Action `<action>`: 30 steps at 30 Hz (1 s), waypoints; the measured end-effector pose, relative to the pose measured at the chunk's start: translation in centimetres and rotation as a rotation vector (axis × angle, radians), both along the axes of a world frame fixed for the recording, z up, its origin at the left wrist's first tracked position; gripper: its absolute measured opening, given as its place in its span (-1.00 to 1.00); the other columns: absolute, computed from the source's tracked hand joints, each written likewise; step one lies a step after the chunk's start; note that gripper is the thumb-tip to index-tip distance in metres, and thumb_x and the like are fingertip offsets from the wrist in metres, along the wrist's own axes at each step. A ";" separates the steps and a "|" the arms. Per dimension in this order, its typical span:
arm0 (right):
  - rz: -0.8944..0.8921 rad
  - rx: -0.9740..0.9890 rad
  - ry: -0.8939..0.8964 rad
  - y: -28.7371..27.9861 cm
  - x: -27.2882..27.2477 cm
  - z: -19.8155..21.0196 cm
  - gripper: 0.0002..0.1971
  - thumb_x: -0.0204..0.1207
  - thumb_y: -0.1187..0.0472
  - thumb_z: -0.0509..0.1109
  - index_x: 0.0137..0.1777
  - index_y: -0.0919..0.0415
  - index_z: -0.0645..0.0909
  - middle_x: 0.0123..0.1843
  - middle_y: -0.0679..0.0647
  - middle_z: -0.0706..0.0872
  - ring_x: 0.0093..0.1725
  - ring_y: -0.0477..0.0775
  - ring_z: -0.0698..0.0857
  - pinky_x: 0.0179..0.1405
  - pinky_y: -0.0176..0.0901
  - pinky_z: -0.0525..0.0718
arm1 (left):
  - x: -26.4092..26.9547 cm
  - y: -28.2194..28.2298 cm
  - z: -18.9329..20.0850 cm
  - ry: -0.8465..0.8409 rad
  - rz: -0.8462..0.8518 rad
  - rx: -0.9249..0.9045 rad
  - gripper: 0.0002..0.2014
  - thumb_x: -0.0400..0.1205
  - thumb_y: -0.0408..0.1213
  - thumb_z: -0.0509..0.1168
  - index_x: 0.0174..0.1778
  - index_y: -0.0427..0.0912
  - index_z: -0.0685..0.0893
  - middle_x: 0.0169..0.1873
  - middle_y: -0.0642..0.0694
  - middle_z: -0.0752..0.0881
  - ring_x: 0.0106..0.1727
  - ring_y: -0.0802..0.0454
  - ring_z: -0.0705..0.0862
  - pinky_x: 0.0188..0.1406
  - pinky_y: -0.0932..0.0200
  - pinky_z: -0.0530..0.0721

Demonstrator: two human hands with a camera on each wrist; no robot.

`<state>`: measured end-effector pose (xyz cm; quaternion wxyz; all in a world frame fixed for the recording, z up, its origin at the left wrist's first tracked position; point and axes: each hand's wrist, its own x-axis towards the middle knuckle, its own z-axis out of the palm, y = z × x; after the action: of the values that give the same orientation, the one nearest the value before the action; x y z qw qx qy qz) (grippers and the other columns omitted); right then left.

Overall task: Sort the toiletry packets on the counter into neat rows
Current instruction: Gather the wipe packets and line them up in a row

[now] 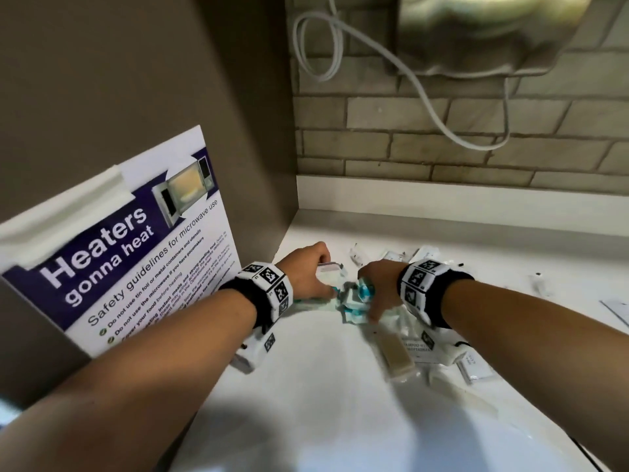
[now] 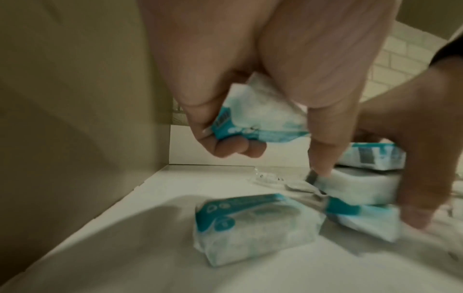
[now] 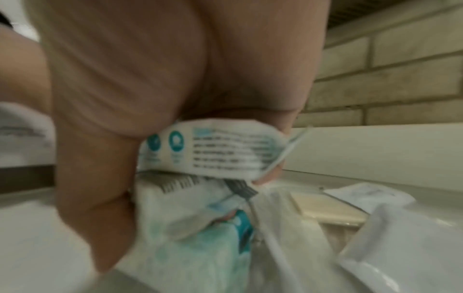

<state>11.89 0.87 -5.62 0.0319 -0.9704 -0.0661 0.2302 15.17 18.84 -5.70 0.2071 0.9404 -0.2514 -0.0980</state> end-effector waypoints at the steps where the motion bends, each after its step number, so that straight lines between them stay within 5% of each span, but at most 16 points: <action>1: -0.050 0.006 -0.043 -0.3 0.1 0.2 -0.47 0.18 -0.02 0.68 0.10 0.13 0.59 -0.05 0.00 0.65 -0.05 0.09 0.63 -0.01 -0.13 0.64 | -0.1 0.2 0.2 0.040 0.027 -0.031 -0.47 0.35 -0.14 0.55 0.03 -0.07 0.34 -0.11 -0.05 0.58 -0.19 -0.03 0.55 -0.23 0.08 0.54; 5: -0.193 0.070 -0.158 -1.3 0.9 1.6 -0.54 0.19 -0.05 0.65 -0.04 0.16 0.59 -0.09 0.08 0.70 -0.11 0.14 0.68 -0.16 -0.11 0.68 | -0.8 1.2 0.2 0.137 0.074 -0.029 -0.60 0.45 -0.19 0.46 0.01 -0.10 0.35 -0.20 -0.01 0.50 -0.34 0.05 0.46 -0.34 0.14 0.45; 10: -0.355 0.269 -0.285 -1.5 1.9 3.1 -0.46 0.23 -0.20 0.62 0.01 0.19 0.63 -0.08 0.10 0.77 -0.10 0.14 0.70 -0.18 -0.16 0.56 | -0.9 2.0 0.1 0.224 0.136 -0.094 -0.96 0.54 -0.18 0.36 -0.13 0.01 0.70 -0.01 -0.02 0.73 -0.08 0.02 0.68 -0.07 0.21 0.60; 12: -0.401 0.352 -0.313 -1.3 2.4 3.4 -0.41 0.22 -0.27 0.58 0.04 0.20 0.64 -0.07 0.11 0.79 -0.07 0.14 0.72 -0.16 -0.16 0.57 | -0.7 2.2 0.0 0.314 0.149 -0.080 -0.89 0.53 -0.22 0.36 -0.08 0.02 0.76 -0.01 -0.03 0.80 0.02 0.03 0.73 0.04 0.21 0.64; 16: -0.412 0.432 -0.345 -0.9 2.5 3.5 -0.35 0.19 -0.32 0.56 0.06 0.21 0.66 -0.03 0.14 0.80 0.00 0.17 0.75 -0.13 -0.15 0.59 | -0.8 2.4 -0.5 0.330 0.113 0.068 -0.76 0.52 -0.25 0.41 0.09 0.04 0.70 0.00 -0.01 0.75 -0.04 0.03 0.72 -0.09 0.24 0.65; 20: -0.366 0.417 -0.318 -0.4 2.0 3.5 -0.51 0.27 -0.26 0.56 -0.12 0.15 0.61 -0.14 0.10 0.76 -0.10 0.13 0.72 -0.21 -0.17 0.55 | -0.9 2.7 -1.0 0.317 0.094 0.132 -0.73 0.55 -0.27 0.39 0.15 0.04 0.77 0.13 0.05 0.75 0.13 0.07 0.70 0.22 0.22 0.62; 30: -0.327 0.365 -0.290 0.3 2.1 2.6 -0.34 0.23 -0.28 0.57 0.14 0.23 0.64 -0.07 0.08 0.73 -0.08 0.14 0.69 -0.19 -0.15 0.56 | 0.7 2.7 -1.5 0.129 0.158 0.059 -0.78 0.40 -0.13 0.58 -0.10 -0.01 0.72 -0.07 0.04 0.63 -0.03 0.05 0.66 0.06 0.20 0.66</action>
<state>14.02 1.12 -3.02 0.2332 -0.9691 0.0472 0.0651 15.84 21.57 -7.17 0.2023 0.9547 -0.1595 -0.1489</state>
